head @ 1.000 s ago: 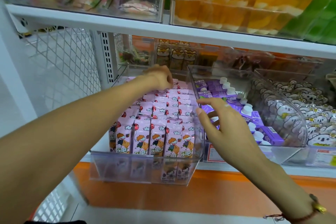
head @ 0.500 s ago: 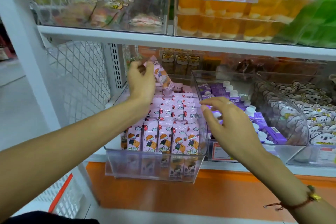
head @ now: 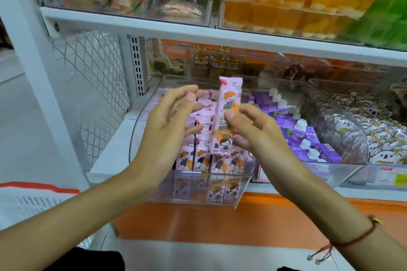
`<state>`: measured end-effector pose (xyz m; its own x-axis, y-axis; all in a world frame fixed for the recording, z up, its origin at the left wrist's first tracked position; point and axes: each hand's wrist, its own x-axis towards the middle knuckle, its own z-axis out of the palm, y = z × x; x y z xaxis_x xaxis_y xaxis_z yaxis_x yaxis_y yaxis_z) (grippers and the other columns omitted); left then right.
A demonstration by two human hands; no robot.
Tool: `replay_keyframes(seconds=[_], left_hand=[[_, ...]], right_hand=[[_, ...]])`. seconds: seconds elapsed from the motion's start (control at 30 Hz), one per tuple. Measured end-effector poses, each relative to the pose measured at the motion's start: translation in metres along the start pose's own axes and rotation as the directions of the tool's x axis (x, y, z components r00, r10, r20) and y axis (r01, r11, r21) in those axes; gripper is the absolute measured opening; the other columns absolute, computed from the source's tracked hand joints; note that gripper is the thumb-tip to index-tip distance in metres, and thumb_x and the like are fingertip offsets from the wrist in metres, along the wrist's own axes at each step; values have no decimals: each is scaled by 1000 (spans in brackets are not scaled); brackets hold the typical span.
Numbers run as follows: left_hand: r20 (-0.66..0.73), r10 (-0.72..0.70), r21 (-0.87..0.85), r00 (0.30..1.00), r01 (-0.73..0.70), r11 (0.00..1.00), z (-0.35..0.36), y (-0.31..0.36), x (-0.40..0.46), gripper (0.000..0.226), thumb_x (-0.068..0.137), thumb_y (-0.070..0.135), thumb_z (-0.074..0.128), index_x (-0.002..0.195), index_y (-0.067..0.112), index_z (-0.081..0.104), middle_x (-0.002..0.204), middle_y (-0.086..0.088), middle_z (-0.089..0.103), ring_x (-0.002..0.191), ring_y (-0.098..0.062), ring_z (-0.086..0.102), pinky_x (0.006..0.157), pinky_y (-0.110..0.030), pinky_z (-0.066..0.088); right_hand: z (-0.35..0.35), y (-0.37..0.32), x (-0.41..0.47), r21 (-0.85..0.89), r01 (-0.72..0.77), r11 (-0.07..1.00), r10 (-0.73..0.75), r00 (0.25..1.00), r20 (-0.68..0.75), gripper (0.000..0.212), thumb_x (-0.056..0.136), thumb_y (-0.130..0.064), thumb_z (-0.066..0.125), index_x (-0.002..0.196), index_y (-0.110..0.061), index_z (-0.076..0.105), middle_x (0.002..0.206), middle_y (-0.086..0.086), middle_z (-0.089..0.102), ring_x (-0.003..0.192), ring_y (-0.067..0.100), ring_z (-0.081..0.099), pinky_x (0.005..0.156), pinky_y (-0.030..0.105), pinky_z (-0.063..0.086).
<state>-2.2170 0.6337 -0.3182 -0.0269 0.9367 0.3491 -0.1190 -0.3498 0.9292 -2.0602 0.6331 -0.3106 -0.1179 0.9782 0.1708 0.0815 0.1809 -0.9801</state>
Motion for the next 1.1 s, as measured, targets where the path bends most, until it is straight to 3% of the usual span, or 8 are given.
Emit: replay_keyframes(seconds=[0.2,0.33,0.43,0.57,0.67,0.77,0.97,1.1], left_hand=[[137,42,208,990,-71,976,2,-8,-5,23,90,18,64,104,35,63,104,21,64,98,-1,61,81,-24,52],[145,99,362,984,-146,920,7,-9,-12,45,69,42,78,107,46,53,100,30,58,88,1,61,66,-9,46],[132,187,423,973,-226,877,8,-7,-8,43,75,45,76,107,43,47,107,29,58,96,6,58,71,-10,46],[210,193,349,958,-258,901,4,-2,-1,25,89,39,63,108,38,47,117,23,62,111,7,57,87,-8,44],[258,213,429,942,-309,849,2,-7,1,25,95,24,57,119,31,53,125,20,61,119,6,52,99,-19,44],[229,235,534,945,-323,781,3,-12,-1,38,90,32,64,126,36,52,133,23,53,125,2,46,105,-29,40],[151,232,448,961,-276,850,2,-6,5,38,86,27,69,123,26,61,114,17,66,108,2,59,80,-12,46],[166,-7,314,986,-46,948,-1,1,11,41,91,28,61,132,24,54,113,11,69,101,2,65,75,-13,52]], right_hand=[[-4,0,3,191,-124,974,134,990,-44,9,90,-28,60,94,-22,65,82,-6,71,77,7,68,59,15,50],[-2,1,-1,207,-81,975,94,994,-54,26,84,-27,67,102,-9,62,85,10,71,77,14,70,61,20,54],[0,-1,-3,236,-15,972,35,996,-81,31,72,-27,71,92,-9,56,69,-4,68,72,9,68,68,20,55],[-8,-10,-1,279,-4,960,-15,998,65,37,81,-27,58,114,-11,59,113,-2,70,110,11,63,95,26,48],[-3,-9,-4,194,67,979,-74,997,27,28,92,-17,53,119,-10,61,114,-2,70,109,6,63,92,20,49],[4,-5,-6,64,202,977,-195,975,-107,22,91,-9,58,113,-7,64,106,-1,72,101,3,65,85,14,49],[7,-10,-9,-38,277,960,-278,960,-28,33,89,-2,61,114,-24,63,105,-14,71,105,0,63,84,11,48],[-1,-13,-5,-199,215,956,-230,972,-53,33,91,-15,61,121,-30,59,109,-13,69,95,0,65,85,24,54]])
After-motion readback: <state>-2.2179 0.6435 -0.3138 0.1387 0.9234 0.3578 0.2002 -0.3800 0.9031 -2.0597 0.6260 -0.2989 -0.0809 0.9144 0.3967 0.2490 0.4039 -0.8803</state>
